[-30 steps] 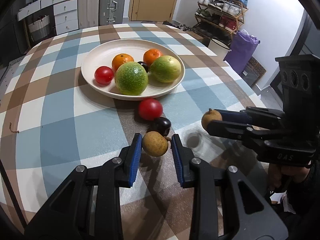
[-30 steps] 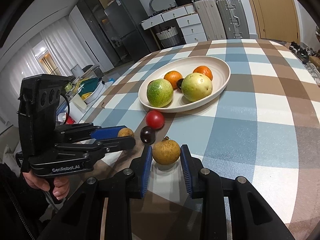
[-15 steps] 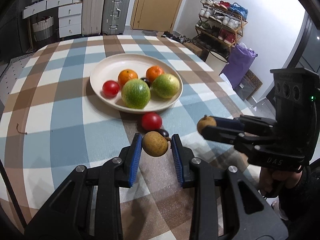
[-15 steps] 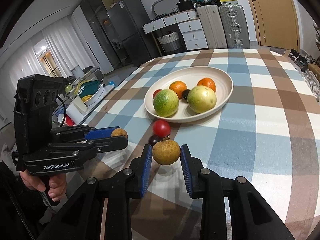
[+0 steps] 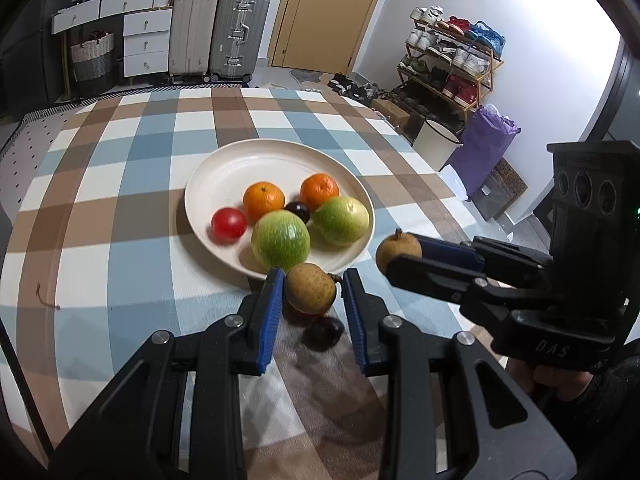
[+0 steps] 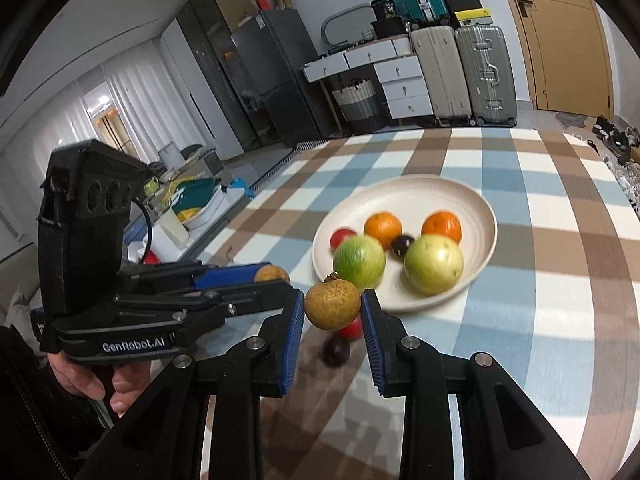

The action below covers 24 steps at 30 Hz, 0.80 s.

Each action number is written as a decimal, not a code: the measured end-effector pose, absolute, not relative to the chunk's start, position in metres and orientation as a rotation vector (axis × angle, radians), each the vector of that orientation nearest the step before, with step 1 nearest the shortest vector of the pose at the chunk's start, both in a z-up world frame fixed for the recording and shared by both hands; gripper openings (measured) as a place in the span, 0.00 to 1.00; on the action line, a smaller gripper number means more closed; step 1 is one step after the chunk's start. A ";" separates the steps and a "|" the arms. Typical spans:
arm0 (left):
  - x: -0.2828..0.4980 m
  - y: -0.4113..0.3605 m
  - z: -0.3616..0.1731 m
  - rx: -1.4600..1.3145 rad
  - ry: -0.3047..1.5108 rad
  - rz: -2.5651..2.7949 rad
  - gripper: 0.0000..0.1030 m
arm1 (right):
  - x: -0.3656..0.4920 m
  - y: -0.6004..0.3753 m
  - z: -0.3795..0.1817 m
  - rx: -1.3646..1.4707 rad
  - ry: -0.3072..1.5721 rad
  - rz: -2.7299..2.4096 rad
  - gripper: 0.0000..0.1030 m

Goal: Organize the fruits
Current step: 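Carry both brown fruits onto the plate and open both grippers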

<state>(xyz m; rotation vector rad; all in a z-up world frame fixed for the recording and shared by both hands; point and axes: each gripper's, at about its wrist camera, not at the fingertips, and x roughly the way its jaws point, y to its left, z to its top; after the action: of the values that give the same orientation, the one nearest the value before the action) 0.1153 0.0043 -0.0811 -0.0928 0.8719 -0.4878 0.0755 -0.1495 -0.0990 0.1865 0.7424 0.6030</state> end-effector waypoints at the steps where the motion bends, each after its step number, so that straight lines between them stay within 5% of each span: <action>1: 0.119 0.004 -0.080 -0.095 0.872 -0.489 0.27 | 0.078 -0.150 -0.097 0.189 0.737 0.603 0.28; 24: 0.236 -0.029 -0.060 -0.066 0.918 -0.528 0.27 | 0.180 -0.177 -0.083 0.282 0.738 0.575 0.28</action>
<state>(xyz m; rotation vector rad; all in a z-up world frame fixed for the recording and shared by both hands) 0.2363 -0.0294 -0.0600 -0.0659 0.9176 -0.5280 0.1803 -0.1772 -0.0833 0.2822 0.7381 0.5745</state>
